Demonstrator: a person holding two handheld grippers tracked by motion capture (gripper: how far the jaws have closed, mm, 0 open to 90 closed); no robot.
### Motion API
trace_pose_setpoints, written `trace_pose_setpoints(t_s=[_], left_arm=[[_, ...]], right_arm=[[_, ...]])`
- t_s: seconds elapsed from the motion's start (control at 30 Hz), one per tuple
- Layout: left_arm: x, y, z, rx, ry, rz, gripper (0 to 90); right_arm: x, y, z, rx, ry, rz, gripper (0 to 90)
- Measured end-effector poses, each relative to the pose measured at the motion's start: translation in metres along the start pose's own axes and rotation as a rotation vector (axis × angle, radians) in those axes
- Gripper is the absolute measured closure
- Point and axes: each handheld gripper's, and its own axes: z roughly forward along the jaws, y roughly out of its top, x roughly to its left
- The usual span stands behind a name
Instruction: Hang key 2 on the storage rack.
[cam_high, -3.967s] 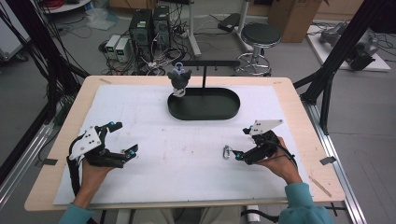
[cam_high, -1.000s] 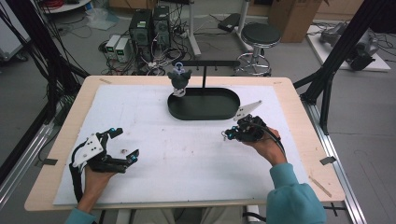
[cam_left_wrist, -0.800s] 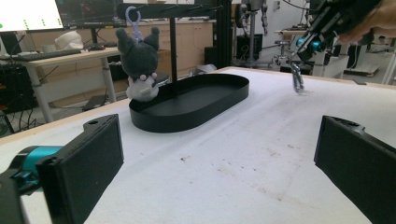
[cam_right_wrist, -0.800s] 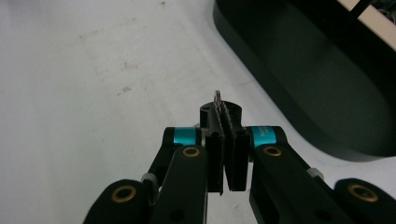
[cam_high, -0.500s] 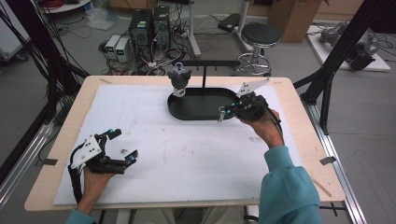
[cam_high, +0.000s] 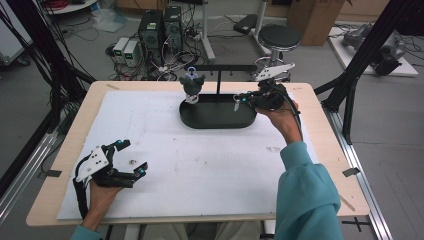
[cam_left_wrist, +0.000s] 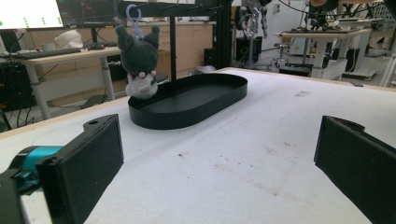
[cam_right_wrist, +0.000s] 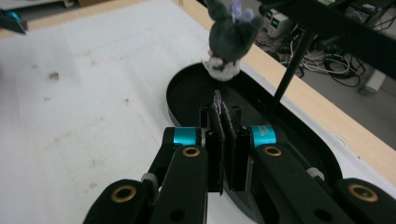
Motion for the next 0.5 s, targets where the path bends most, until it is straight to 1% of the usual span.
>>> trace_pose_setpoints(t_s=[0.03,0.07,0.17,0.23,0.37,0.4,0.5], left_arm=[[0.000,0.000,0.000,0.000,-0.001,0.000,1.7],[0.000,-0.001,0.000,0.000,-0.002,0.000,1.7],[0.000,-0.001,0.000,0.000,-0.001,0.000,1.7],[0.001,-0.001,0.000,-0.002,-0.001,0.000,1.7],[0.001,-0.002,-0.001,-0.001,-0.003,-0.001,1.7],[0.001,-0.002,-0.001,-0.001,-0.003,-0.001,1.7],[0.001,-0.002,-0.001,0.001,-0.004,-0.002,1.7]], right_arm=[[0.000,0.003,0.000,0.004,-0.004,0.002,89.0],[-0.001,0.006,0.000,-0.002,-0.004,0.006,89.0],[-0.003,0.015,0.001,-0.009,-0.008,-0.009,89.0],[-0.004,0.020,0.002,-0.003,-0.012,-0.010,89.0],[-0.008,0.028,0.004,-0.017,-0.016,-0.002,89.0],[-0.010,0.030,0.004,-0.019,-0.020,-0.009,88.9],[-0.015,0.035,0.004,-0.016,-0.021,0.010,88.9]])
